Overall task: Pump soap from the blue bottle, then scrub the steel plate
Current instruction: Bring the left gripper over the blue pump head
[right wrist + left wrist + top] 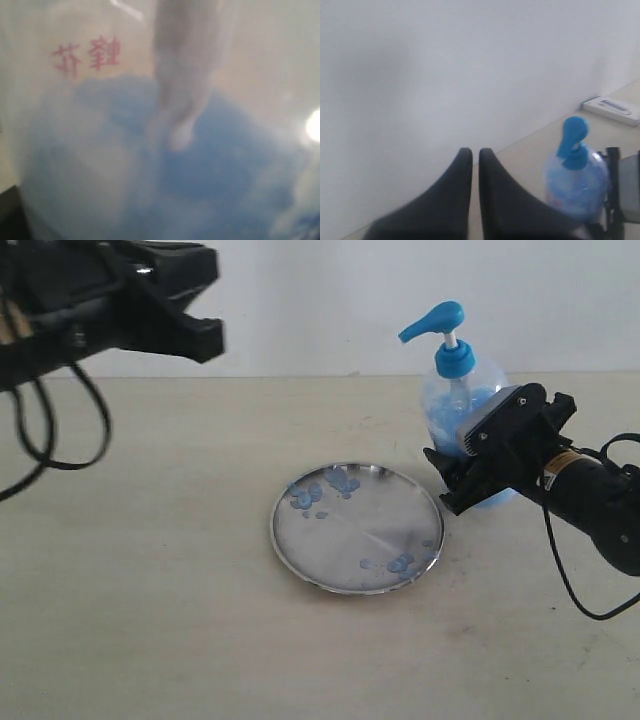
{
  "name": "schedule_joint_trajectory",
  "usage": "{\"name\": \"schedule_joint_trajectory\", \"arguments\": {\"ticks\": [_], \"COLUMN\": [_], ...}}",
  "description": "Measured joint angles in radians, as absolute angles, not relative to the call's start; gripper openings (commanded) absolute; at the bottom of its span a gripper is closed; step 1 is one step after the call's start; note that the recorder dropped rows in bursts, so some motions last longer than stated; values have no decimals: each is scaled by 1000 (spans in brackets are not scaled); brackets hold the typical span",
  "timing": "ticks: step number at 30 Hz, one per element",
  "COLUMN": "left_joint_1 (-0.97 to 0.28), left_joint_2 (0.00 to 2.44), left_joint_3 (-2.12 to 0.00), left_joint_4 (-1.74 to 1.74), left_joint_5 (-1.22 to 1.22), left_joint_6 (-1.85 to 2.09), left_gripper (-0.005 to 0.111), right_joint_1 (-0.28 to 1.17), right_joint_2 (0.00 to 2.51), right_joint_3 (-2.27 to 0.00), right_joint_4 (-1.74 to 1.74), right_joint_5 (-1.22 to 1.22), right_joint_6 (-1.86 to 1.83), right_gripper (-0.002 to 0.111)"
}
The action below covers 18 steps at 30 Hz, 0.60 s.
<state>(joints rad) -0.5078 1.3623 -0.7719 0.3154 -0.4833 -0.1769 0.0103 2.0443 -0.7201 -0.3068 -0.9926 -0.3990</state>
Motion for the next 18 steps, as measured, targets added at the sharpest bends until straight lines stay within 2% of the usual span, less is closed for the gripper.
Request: {"name": "schedule_joint_trajectory", "arguments": {"ticks": [4,11,18], "left_joint_1": [-561,-567,-567], "left_joint_2": [1611,1839,1934], "left_joint_3": [-939,-1276,-1331], "left_joint_4": [452,827,1008], "left_joint_5": [-650,-693,-697], "left_joint_6": [-337,-705,-844], "left_gripper": [4,4,4], "right_joint_1": [10,10,10], "right_joint_2": [2038,2038,2038], "right_joint_3": [-726,-726,-726], "right_joint_4": [-313,-317,-317], "right_joint_5": [-961,-958,-956], "right_joint_6": [-401,-405,-407], "right_gripper": [0,0,0]}}
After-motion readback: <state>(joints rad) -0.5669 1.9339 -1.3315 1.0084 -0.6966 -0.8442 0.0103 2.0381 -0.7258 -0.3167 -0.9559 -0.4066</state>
